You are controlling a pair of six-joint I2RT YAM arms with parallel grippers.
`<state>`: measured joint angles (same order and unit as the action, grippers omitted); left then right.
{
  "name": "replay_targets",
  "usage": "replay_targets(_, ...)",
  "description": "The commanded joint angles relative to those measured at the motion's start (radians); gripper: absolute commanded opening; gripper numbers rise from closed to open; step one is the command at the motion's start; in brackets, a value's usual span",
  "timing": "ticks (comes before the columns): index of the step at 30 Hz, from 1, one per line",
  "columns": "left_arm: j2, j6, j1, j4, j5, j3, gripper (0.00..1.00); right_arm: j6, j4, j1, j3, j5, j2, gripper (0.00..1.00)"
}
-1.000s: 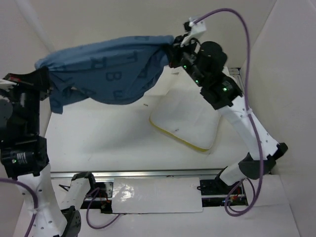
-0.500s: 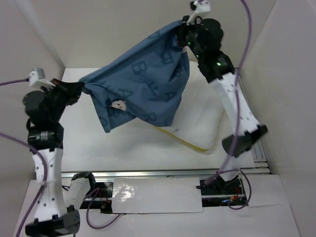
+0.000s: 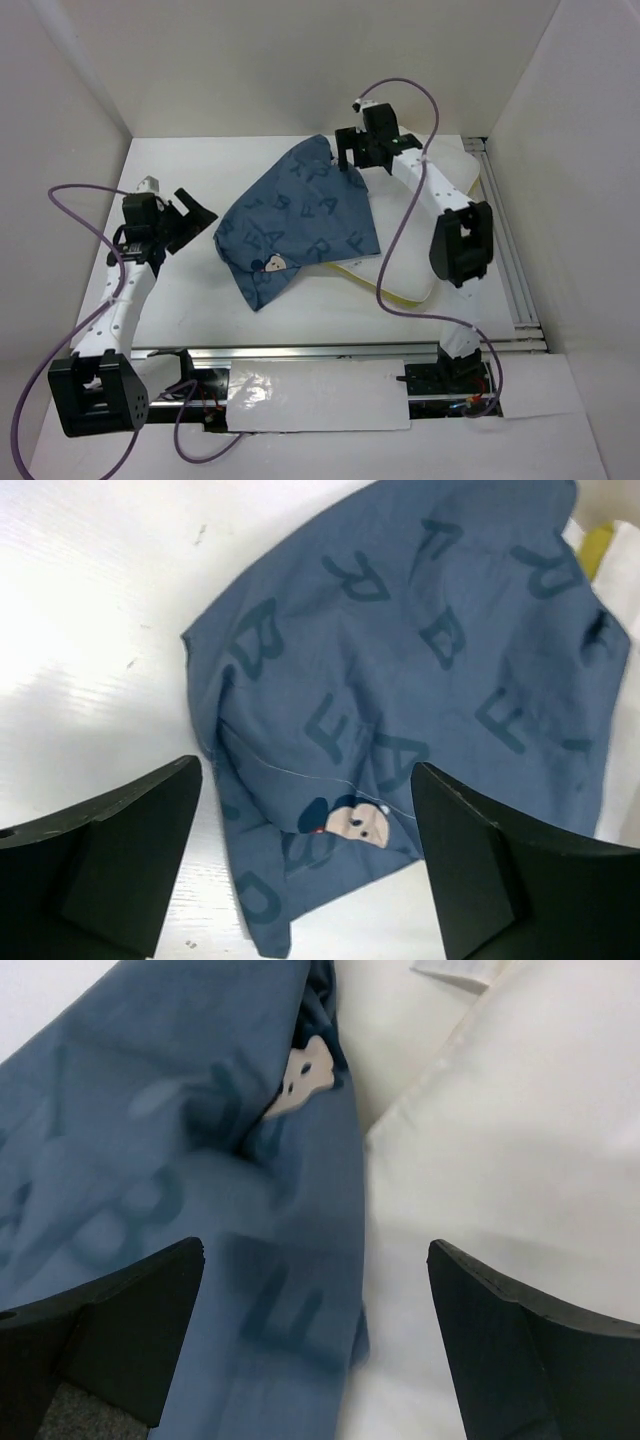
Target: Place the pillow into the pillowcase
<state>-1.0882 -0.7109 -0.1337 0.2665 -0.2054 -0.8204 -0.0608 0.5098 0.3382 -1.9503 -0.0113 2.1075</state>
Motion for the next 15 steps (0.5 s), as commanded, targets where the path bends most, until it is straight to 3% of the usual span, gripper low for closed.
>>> replay_targets(1,0.016,0.004,0.032,-0.015,0.072,0.058,0.97,-0.028,-0.102,0.034,0.180,0.066,-0.314,1.00)
replay_targets(3,-0.004,0.013,0.068,-0.038,0.083,0.084,0.93,-0.083,-0.115,0.044,0.298,0.079,-0.433,1.00)
replay_targets(5,-0.047,0.024,0.124,-0.047,0.072,0.093,0.82,-0.140,-0.116,0.044,0.462,0.079,-0.501,1.00)
replay_targets(7,-0.078,0.037,0.175,-0.058,0.072,0.084,0.80,-0.163,-0.126,0.056,0.596,0.079,-0.595,1.00)
replay_targets(13,-0.102,0.074,0.373,-0.049,0.078,0.137,0.76,-0.221,-0.068,0.088,0.772,-0.010,-0.742,1.00)
replay_targets(15,-0.079,0.006,0.454,-0.040,0.116,0.187,0.76,-0.231,-0.041,0.102,0.821,-0.010,-0.782,1.00)
